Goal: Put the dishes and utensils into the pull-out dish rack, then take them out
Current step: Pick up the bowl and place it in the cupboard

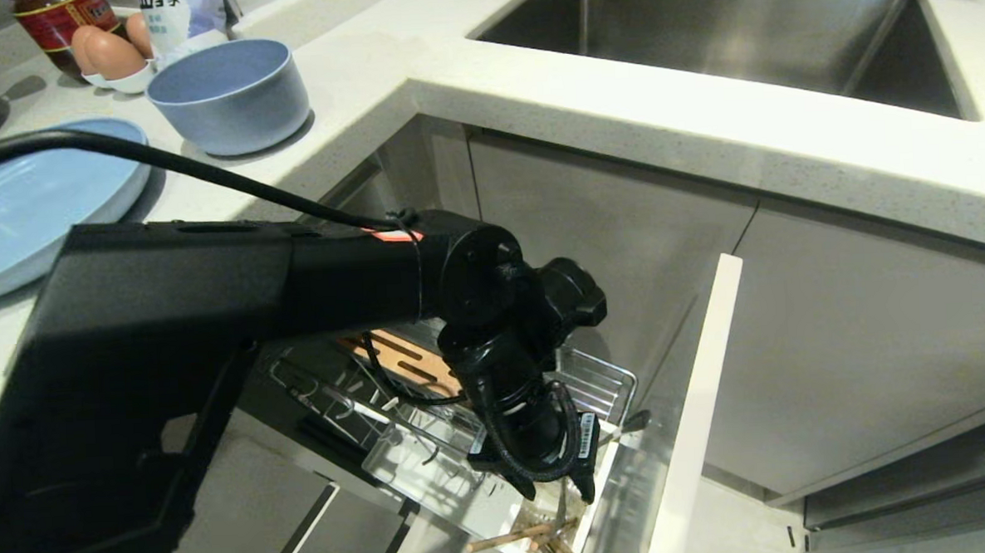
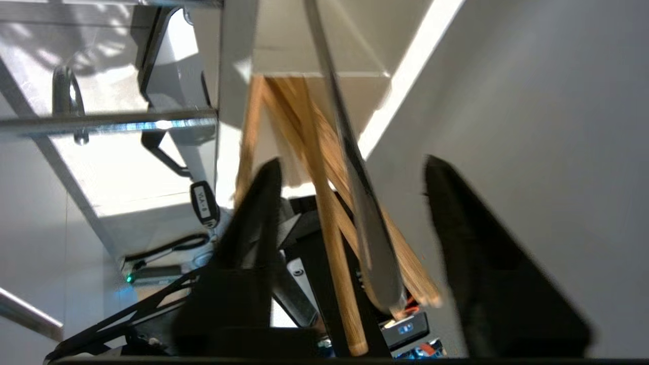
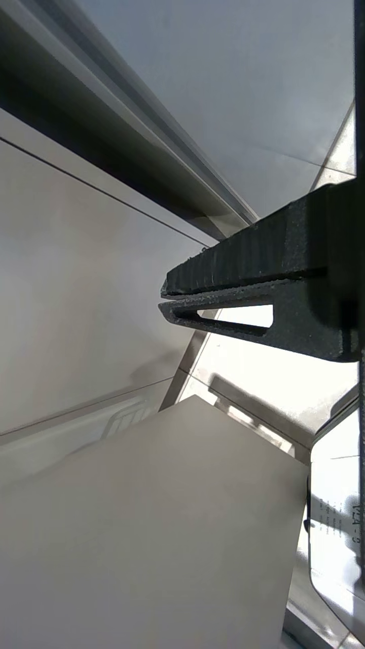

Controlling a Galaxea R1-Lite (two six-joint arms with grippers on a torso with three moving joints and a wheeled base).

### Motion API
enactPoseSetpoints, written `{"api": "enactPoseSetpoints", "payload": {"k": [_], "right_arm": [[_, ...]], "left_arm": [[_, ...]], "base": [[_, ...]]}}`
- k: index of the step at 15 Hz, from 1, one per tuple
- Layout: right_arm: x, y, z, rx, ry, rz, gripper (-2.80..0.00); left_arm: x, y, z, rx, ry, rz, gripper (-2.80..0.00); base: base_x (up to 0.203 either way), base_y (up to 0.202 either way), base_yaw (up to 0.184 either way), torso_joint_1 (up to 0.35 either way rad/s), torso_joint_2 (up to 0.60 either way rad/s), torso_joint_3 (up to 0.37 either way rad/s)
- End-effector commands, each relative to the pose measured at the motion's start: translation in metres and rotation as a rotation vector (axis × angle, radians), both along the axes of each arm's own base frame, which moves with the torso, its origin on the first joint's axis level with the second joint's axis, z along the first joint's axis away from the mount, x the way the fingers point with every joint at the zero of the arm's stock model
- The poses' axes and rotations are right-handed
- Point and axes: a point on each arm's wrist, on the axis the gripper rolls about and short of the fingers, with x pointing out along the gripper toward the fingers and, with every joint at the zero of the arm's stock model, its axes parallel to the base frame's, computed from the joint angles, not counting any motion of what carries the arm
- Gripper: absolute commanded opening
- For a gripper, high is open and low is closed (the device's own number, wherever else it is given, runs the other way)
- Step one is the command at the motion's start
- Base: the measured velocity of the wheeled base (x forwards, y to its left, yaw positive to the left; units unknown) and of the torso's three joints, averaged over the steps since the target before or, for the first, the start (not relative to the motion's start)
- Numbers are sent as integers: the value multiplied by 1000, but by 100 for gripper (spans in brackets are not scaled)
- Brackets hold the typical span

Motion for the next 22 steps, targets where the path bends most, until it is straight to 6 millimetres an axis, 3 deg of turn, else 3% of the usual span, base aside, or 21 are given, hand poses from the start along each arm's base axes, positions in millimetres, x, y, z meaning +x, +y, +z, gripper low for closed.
{"api": "enactPoseSetpoints", "payload": {"k": [1, 5, 6, 9, 13, 18, 22], "right_arm": [[0, 0, 0, 0, 0, 1, -280], [0, 0, 0, 0, 0, 1, -280], [0, 0, 0, 0, 0, 1, -280], [0, 0, 0, 0, 0, 1, -280], [0, 0, 0, 0, 0, 1, -280], [0, 0, 0, 0, 0, 1, -280], [0, 0, 0, 0, 0, 1, -280]], "left_arm": [[-6, 6, 15, -28, -16, 1, 0], [-23, 24, 55, -99, -69, 4, 0], [-28, 29, 64, -114, -87, 5, -280], [-46, 50, 100, -164, -184, 51, -280], [-79, 93, 153, -242, -378, 117, -280], [-130, 161, 217, -403, -717, 255, -280], [-142, 203, 256, -473, -1072, 346, -280]], "base": [[0, 0, 0, 0, 0, 0], [0, 0, 0, 0, 0, 0], [0, 0, 0, 0, 0, 0], [0, 0, 0, 0, 0, 0], [0, 0, 0, 0, 0, 0], [0, 0, 0, 0, 0, 0], [0, 0, 0, 0, 0, 0]]}}
